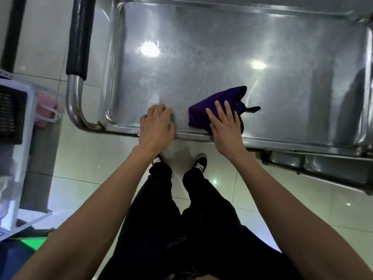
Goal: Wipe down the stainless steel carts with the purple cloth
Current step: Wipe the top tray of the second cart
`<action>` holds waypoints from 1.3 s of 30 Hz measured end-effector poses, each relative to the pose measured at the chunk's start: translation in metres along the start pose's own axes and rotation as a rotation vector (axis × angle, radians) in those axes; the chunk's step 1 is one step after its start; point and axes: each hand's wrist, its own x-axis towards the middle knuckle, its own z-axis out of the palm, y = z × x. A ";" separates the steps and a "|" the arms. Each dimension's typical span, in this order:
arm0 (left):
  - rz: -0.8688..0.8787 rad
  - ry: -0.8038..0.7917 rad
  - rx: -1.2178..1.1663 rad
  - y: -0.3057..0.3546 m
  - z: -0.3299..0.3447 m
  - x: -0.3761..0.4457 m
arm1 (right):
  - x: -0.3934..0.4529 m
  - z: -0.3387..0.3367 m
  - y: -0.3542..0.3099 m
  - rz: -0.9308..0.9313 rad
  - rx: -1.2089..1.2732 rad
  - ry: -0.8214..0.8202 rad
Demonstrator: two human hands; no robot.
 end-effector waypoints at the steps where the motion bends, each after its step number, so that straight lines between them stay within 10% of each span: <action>1: -0.017 0.001 -0.008 -0.004 -0.001 -0.003 | 0.000 0.000 -0.005 -0.011 -0.002 -0.006; 28: -0.364 -0.077 -0.245 -0.141 -0.050 -0.001 | 0.115 0.034 -0.232 -0.344 0.006 -0.067; 39: -0.283 -0.187 -0.115 -0.151 -0.053 0.013 | 0.073 0.030 -0.197 -0.285 0.062 -0.049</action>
